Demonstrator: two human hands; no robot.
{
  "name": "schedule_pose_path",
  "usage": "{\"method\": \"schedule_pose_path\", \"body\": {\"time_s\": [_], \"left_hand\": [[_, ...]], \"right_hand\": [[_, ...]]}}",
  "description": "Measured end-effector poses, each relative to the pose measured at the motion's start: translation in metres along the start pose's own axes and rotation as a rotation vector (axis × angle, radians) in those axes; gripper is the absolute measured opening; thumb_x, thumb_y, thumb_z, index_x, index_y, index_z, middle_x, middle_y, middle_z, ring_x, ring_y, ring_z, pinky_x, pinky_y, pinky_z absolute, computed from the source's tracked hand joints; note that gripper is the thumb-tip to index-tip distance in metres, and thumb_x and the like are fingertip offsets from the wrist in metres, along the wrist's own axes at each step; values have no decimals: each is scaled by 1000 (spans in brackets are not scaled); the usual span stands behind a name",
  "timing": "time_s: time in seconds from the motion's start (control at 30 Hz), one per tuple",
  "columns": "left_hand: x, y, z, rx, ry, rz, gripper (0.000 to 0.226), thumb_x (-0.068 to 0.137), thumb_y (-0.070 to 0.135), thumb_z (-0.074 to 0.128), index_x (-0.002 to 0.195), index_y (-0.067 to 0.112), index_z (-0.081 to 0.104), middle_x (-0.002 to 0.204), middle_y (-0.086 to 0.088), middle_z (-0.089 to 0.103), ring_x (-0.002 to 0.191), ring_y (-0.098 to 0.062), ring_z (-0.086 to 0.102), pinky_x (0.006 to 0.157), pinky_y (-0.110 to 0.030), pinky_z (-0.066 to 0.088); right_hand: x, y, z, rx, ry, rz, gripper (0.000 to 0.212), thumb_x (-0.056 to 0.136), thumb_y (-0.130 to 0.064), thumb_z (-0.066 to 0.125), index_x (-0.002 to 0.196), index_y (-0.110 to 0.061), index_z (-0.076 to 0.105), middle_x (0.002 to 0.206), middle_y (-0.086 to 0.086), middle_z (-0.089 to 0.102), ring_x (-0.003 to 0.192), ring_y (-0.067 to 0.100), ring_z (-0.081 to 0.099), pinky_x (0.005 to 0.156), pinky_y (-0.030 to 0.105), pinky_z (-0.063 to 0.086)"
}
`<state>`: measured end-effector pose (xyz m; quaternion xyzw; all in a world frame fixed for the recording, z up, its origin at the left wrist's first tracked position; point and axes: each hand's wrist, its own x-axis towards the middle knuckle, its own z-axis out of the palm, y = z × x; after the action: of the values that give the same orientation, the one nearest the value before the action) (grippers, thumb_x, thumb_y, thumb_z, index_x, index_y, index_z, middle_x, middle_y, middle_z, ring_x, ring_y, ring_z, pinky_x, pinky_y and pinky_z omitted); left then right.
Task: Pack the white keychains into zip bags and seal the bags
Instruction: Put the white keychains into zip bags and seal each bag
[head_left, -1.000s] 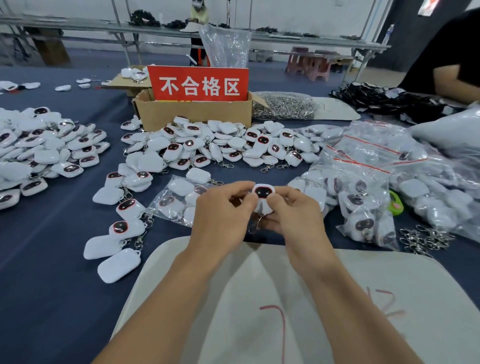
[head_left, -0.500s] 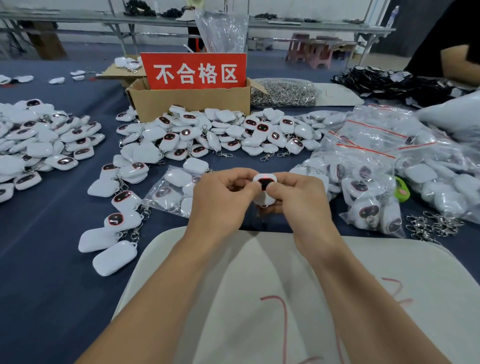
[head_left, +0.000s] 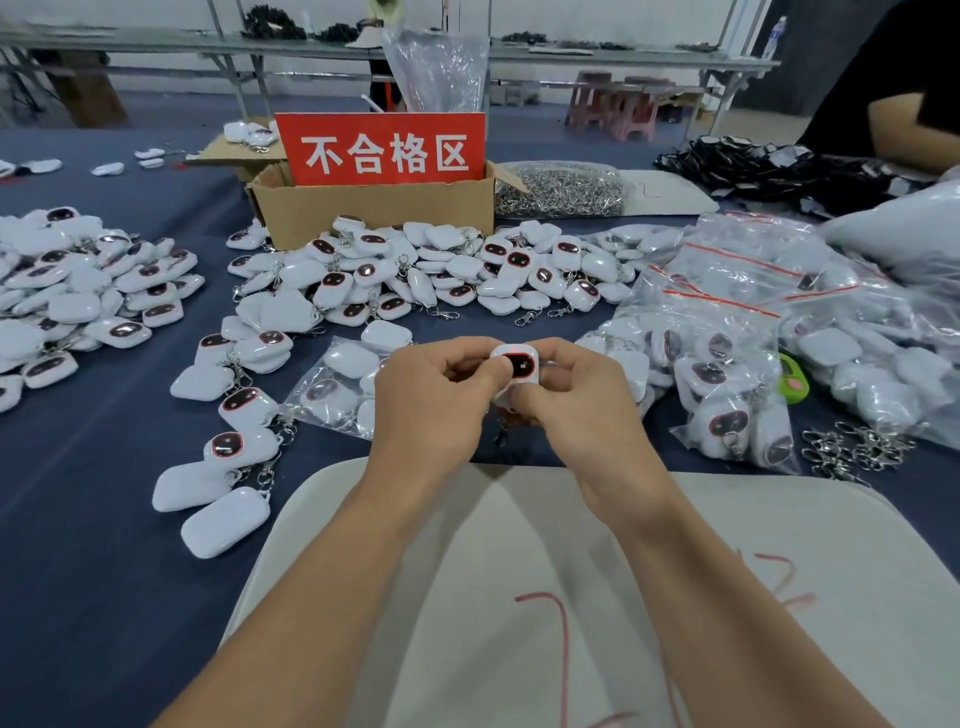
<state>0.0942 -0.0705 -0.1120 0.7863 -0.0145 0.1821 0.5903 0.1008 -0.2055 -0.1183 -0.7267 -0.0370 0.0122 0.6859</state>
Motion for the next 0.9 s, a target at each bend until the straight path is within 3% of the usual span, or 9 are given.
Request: {"method": "schedule_pose_path", "body": {"time_s": [0.17, 0.37, 0.5, 0.63, 0.77, 0.9], "left_hand": [[-2, -1, 3, 4, -14, 9, 39, 84, 17, 77, 70, 53, 74, 73, 22, 75, 68, 5, 69, 61, -6, 47], [-1, -1, 2, 27, 1, 9, 22, 86, 23, 79, 79, 44, 77, 75, 24, 74, 70, 5, 69, 63, -6, 45], [-2, -4, 2, 119, 14, 25, 23, 83, 22, 82, 78, 44, 76, 72, 27, 72, 70, 5, 67, 65, -6, 45], [-7, -5, 3, 227, 45, 129, 33, 79, 15, 83, 104, 37, 79, 84, 29, 69, 84, 13, 59, 78, -1, 39], [-7, -6, 1, 204, 37, 177, 27, 82, 13, 81, 98, 36, 81, 85, 28, 71, 89, 8, 62, 78, -5, 42], [-4, -5, 2, 163, 0, 116, 26, 87, 21, 77, 92, 46, 76, 84, 33, 70, 81, 4, 65, 72, -13, 45]], "right_hand": [[0, -1, 0, -65, 81, -16, 29, 78, 3, 68, 91, -22, 74, 74, 1, 78, 64, 11, 70, 69, 33, 57], [0, 2, 0, -83, 143, -44, 18, 83, -10, 75, 90, -25, 69, 75, -3, 78, 66, 8, 72, 66, 29, 55], [4, 0, -8, -39, 258, -93, 25, 78, 1, 76, 77, -24, 73, 76, -3, 77, 69, 11, 71, 62, 18, 53], [5, 0, -11, -103, 319, -175, 27, 76, 1, 76, 74, -25, 75, 74, -5, 76, 68, 14, 69, 65, 26, 53], [4, 2, -8, -181, 301, -229, 20, 77, -7, 78, 76, -27, 76, 72, -4, 73, 70, 27, 66, 65, 38, 54], [3, -2, -10, -72, 254, -163, 24, 78, -4, 79, 81, -27, 78, 79, -6, 78, 77, 16, 74, 68, 22, 56]]}}
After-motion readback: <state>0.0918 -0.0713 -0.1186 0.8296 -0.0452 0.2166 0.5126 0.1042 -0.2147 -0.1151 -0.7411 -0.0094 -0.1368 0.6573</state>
